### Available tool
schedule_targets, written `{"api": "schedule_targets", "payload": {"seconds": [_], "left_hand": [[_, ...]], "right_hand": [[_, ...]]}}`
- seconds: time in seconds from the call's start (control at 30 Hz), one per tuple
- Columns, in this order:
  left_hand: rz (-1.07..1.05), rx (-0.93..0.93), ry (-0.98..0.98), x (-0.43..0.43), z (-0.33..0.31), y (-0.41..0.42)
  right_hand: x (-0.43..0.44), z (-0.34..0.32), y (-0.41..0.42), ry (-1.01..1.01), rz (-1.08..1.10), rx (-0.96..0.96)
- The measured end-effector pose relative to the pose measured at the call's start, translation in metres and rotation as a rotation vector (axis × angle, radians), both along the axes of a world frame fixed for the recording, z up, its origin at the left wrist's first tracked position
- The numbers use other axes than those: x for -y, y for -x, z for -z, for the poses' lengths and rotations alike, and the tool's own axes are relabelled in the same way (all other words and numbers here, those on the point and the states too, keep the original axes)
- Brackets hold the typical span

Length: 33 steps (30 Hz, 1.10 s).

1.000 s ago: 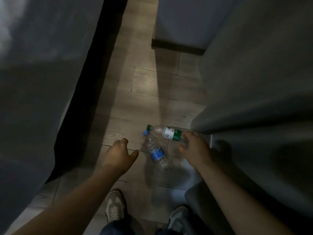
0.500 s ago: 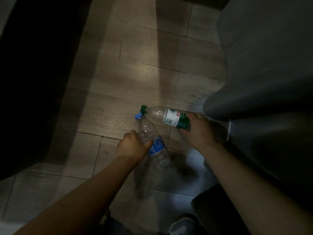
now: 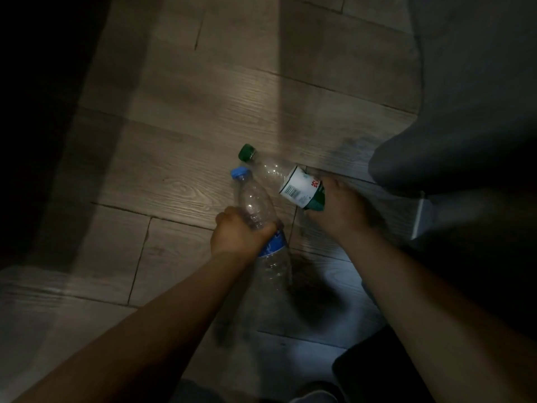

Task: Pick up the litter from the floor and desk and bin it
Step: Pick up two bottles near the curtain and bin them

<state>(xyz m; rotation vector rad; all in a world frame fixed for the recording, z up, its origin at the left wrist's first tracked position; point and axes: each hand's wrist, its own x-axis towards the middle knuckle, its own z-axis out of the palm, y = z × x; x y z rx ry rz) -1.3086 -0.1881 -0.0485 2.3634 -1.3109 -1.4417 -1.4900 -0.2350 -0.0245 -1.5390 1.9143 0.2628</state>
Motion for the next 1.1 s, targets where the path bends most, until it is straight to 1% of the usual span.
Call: {"api": "schedule_targets", "payload": {"seconds": [0.07,0.2,0.3,0.4,0.53,0.67,0.9,1.1], "left_hand": [[-0.093,-0.058,0.020,-0.002,0.001,0.000],[-0.154,-0.031,0.032,-0.004,-0.015,-0.013],[-0.175,-0.012,0.077,0.000,-0.052,-0.025],[-0.197,0.019,0.118,0.008,-0.106,-0.041],[-0.210,0.035,0.159,0.026,-0.193,-0.061],[-0.195,0.013,0.187,0.042,-0.294,-0.081],[-0.170,0.027,0.368,0.047,-0.490,-0.122],[-0.205,-0.024,0.520,0.022,-0.662,-0.151]], "right_hand": [[-0.004,-0.003,-0.001,0.011,0.061,0.051],[-0.012,-0.024,-0.001,0.005,0.130,0.080],[-0.015,-0.057,-0.007,-0.018,0.198,0.110],[-0.014,-0.106,-0.020,-0.012,0.285,0.167],[-0.010,-0.190,-0.043,0.019,0.346,0.211],[-0.003,-0.288,-0.064,0.087,0.405,0.240],[-0.006,-0.472,-0.101,0.226,0.389,0.301],[-0.019,-0.628,-0.136,0.386,0.419,0.451]]}}
